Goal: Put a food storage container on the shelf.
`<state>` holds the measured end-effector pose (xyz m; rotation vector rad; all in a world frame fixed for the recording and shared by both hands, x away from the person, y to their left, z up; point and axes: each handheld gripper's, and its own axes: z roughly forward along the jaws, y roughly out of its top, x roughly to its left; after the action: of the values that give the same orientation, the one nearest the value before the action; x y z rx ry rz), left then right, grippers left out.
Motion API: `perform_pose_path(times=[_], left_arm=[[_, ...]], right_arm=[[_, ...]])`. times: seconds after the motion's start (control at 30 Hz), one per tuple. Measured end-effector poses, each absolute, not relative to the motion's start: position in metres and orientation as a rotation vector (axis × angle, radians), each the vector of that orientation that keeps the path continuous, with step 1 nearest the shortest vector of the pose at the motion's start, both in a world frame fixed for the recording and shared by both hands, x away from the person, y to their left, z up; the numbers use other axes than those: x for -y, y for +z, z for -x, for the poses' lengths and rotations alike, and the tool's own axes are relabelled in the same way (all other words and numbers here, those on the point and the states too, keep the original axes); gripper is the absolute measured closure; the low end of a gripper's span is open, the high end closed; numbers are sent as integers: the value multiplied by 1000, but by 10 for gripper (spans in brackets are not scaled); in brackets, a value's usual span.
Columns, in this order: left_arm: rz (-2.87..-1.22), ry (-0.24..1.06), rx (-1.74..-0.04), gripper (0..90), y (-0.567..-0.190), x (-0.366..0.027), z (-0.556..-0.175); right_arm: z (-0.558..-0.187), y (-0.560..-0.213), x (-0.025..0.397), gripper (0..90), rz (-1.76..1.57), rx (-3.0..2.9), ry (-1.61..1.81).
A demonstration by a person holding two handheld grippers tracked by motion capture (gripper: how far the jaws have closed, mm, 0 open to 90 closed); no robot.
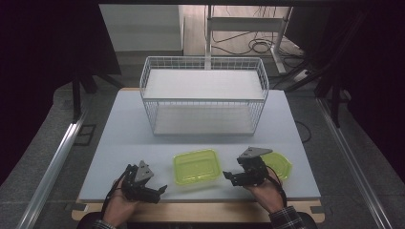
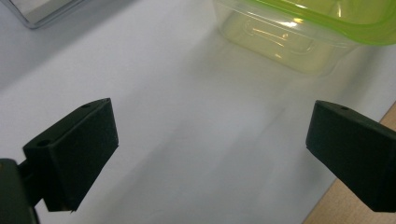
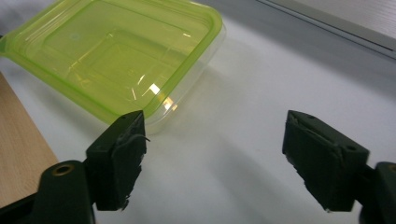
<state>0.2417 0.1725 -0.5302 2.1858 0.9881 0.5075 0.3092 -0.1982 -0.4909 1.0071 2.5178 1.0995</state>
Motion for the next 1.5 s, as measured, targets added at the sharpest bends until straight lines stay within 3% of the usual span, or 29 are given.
perform_pose_path(times=[0.47,0.57,0.93,1.23,1.5], left_arm=[[-2197,513,-972,17,-533,-173,-243],[-2197,514,-971,17,-533,-172,-243],[-2230,525,-953,24,-534,-170,-243],[-2236,528,-944,29,-534,-170,-243],[-2253,537,-930,29,-534,-168,-242]], right_arm=[[-317,-487,188,57,-1063,-2593,1181],[-320,-487,185,63,-1108,-2607,1209],[-349,-492,171,387,-1295,-2643,1263],[-366,-502,168,559,-1468,-2669,1294],[-375,-509,174,776,-1659,-2713,1464]])
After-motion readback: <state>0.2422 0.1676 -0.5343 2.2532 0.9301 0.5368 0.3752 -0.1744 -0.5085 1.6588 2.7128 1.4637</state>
